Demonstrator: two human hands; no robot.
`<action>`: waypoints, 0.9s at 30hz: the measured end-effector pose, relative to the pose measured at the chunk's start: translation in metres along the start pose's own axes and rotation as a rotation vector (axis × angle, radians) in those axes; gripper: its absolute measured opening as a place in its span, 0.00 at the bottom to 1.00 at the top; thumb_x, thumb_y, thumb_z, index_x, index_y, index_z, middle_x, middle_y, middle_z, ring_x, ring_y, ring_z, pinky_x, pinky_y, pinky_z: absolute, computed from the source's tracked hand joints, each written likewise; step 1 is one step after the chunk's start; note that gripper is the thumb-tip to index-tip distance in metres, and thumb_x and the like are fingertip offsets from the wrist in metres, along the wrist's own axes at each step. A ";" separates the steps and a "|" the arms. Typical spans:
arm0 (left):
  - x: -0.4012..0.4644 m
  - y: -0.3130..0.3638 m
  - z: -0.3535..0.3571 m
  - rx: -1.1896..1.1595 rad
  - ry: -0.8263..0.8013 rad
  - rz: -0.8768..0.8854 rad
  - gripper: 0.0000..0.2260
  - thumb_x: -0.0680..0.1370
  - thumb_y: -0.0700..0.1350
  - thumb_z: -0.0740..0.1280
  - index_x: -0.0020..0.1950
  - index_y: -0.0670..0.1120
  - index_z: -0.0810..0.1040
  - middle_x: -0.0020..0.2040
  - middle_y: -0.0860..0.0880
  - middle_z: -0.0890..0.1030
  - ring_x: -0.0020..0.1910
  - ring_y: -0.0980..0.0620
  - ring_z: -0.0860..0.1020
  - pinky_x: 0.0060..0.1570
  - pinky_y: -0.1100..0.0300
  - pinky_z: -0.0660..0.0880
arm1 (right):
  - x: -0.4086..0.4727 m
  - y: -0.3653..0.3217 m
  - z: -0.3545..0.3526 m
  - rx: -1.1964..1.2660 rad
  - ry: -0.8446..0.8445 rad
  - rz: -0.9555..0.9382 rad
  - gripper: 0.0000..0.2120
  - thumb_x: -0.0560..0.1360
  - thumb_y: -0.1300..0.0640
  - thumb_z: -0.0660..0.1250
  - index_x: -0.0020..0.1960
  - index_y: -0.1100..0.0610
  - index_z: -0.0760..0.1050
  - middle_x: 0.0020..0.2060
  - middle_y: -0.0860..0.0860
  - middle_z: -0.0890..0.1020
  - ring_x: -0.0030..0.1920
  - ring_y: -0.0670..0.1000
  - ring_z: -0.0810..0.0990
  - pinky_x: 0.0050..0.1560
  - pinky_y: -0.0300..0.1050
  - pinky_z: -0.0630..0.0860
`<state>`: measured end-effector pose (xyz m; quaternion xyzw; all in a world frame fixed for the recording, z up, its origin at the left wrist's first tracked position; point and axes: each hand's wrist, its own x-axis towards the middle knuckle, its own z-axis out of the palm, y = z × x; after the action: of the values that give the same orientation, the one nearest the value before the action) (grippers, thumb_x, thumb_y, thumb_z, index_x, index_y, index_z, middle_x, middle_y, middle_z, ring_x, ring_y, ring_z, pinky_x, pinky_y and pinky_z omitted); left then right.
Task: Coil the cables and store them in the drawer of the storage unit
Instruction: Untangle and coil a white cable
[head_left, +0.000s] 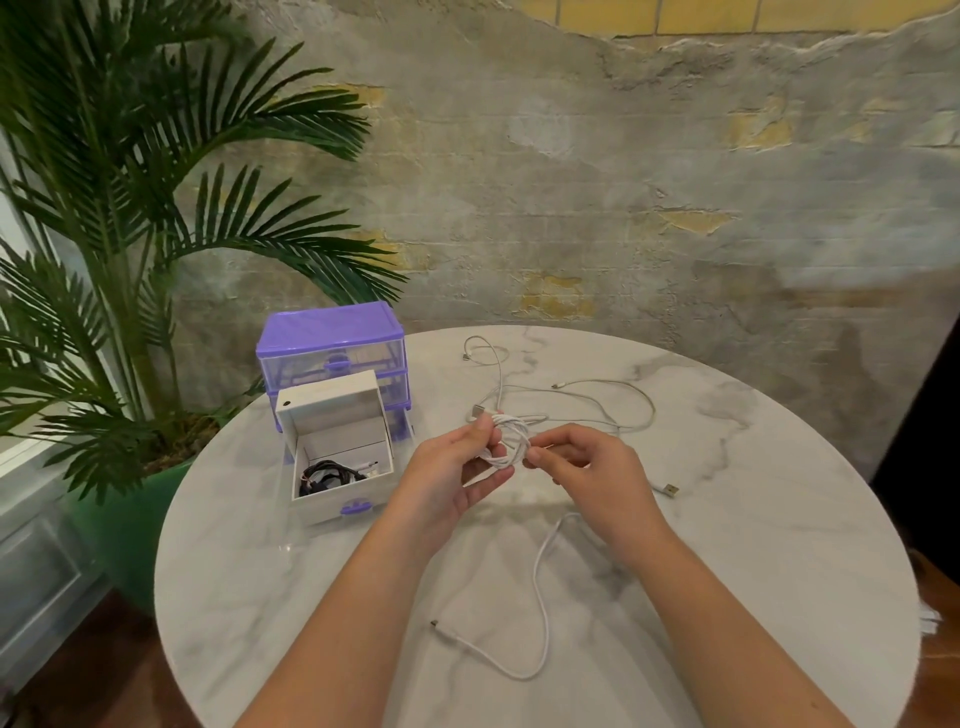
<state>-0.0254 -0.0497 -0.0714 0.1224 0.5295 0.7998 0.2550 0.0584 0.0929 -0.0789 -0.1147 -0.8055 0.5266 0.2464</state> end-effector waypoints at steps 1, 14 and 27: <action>0.000 0.000 0.000 -0.017 -0.002 -0.008 0.10 0.78 0.46 0.67 0.42 0.41 0.79 0.42 0.44 0.79 0.45 0.49 0.80 0.43 0.59 0.81 | 0.000 0.001 0.000 -0.047 0.004 -0.012 0.01 0.73 0.49 0.72 0.44 0.46 0.81 0.37 0.42 0.85 0.43 0.48 0.82 0.48 0.52 0.77; -0.006 0.007 0.007 -0.073 -0.022 0.032 0.13 0.78 0.45 0.67 0.56 0.37 0.80 0.45 0.45 0.80 0.48 0.48 0.80 0.43 0.58 0.82 | -0.002 -0.016 0.008 0.290 0.077 0.050 0.10 0.71 0.53 0.75 0.51 0.52 0.80 0.41 0.48 0.85 0.38 0.43 0.80 0.40 0.36 0.73; -0.031 0.028 -0.032 0.172 0.211 0.149 0.06 0.78 0.45 0.69 0.48 0.42 0.80 0.39 0.49 0.81 0.33 0.56 0.77 0.35 0.67 0.77 | 0.001 -0.043 0.046 0.494 -0.094 0.239 0.10 0.72 0.59 0.74 0.53 0.59 0.84 0.38 0.51 0.84 0.33 0.47 0.76 0.39 0.39 0.77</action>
<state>-0.0222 -0.1004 -0.0566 0.0982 0.6094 0.7765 0.1263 0.0374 0.0385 -0.0543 -0.1211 -0.6440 0.7370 0.1654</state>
